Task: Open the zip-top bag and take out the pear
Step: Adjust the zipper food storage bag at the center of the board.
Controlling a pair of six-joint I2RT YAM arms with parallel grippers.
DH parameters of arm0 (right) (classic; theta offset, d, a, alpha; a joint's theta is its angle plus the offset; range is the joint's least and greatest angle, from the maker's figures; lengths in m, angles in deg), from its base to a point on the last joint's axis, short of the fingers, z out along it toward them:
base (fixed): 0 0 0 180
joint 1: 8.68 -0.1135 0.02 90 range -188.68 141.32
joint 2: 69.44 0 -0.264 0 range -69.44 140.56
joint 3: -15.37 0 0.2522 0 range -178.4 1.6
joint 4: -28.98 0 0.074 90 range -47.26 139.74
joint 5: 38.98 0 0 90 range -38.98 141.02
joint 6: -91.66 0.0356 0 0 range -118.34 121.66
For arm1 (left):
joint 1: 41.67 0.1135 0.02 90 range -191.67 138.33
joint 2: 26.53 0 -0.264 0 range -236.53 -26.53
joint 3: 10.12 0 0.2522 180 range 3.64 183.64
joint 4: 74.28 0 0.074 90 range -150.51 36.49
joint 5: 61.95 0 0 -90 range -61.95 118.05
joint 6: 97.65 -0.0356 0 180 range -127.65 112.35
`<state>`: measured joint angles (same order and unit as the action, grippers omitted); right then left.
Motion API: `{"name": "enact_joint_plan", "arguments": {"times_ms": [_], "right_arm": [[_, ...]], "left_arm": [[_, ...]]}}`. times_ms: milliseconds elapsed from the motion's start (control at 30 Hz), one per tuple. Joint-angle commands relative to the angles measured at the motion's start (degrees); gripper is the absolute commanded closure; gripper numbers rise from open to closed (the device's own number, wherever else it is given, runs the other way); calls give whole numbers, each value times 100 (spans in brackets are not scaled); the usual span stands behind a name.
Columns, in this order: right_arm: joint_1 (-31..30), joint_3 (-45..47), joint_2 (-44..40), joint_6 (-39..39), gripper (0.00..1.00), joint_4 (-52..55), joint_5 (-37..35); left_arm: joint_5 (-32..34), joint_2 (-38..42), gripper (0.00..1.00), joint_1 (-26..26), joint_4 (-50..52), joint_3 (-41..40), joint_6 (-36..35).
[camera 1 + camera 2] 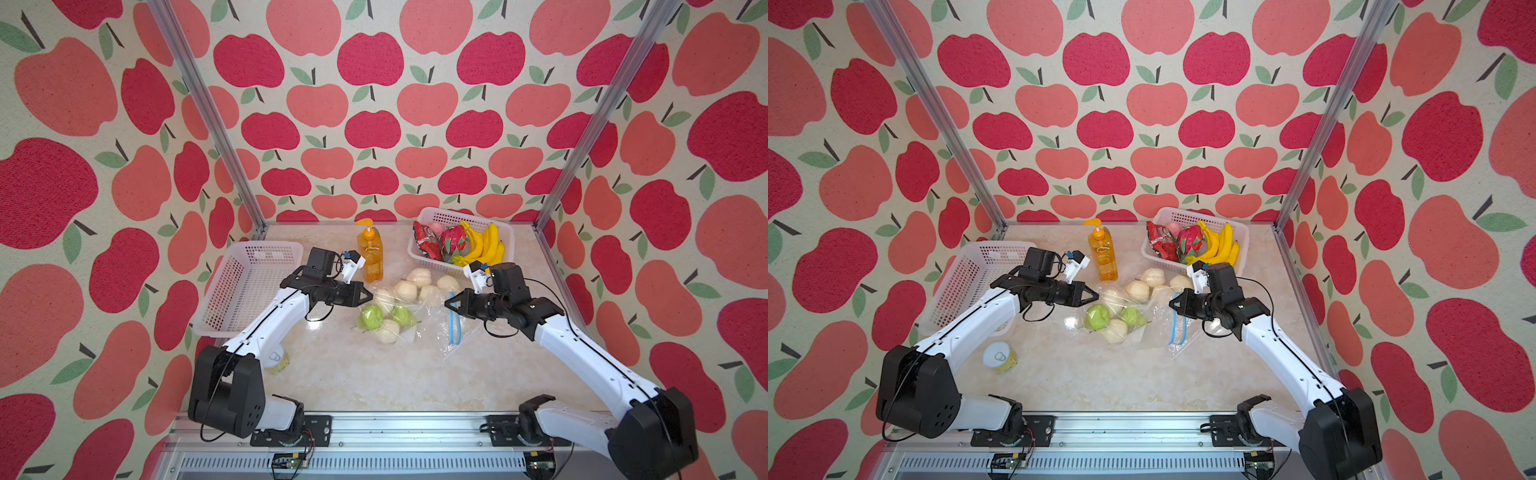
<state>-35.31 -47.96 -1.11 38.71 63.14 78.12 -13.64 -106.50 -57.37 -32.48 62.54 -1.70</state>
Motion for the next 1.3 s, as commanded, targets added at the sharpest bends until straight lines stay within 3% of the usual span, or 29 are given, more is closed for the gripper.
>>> {"name": "enact_joint_plan", "arguments": {"times_ms": [0, 233, 367, 400, 467, 500, 733, 833, 967, 1033, 1267], "right_arm": [[-57, -555, 266, -72, 100, -556, 320], [-116, -849, 607, 98, 100, -1297, 826], [-414, -894, 795, -32, 100, -1554, 1082], [-536, -935, 863, -96, 100, -1519, 1105], [-741, -1005, 1005, -208, 100, -1372, 1007], [-859, -1051, 1083, -257, 100, -1307, 901], [-1206, -1309, 1328, 32, 100, -1443, 460], [-1209, -1456, 1276, 213, 100, -1532, 342], [-1206, -1605, 1212, 524, 100, -1512, 135], [-1211, -1692, 1254, 600, 100, -1372, 152], [-1215, -1632, 1227, 521, 100, -1554, 517]], "left_arm": [[297, 254, 100, 269, 110, 309, -201], [443, -166, 100, 889, 435, 523, -296], [365, -151, 100, 917, 289, 348, -309], [407, -166, 94, 920, 334, 318, -303], [443, -231, 60, 908, 465, 298, -347], [459, -256, 49, 904, 528, 311, -382], [484, 560, 30, 443, 398, 571, -1017], [-142, 996, 28, 343, -57, 517, -1380], [-650, 1246, 25, -124, -272, 350, -2362], [-892, 1217, 23, -254, -538, 228, -2447], [-770, 543, 22, -451, -964, 273, -2643]]}}
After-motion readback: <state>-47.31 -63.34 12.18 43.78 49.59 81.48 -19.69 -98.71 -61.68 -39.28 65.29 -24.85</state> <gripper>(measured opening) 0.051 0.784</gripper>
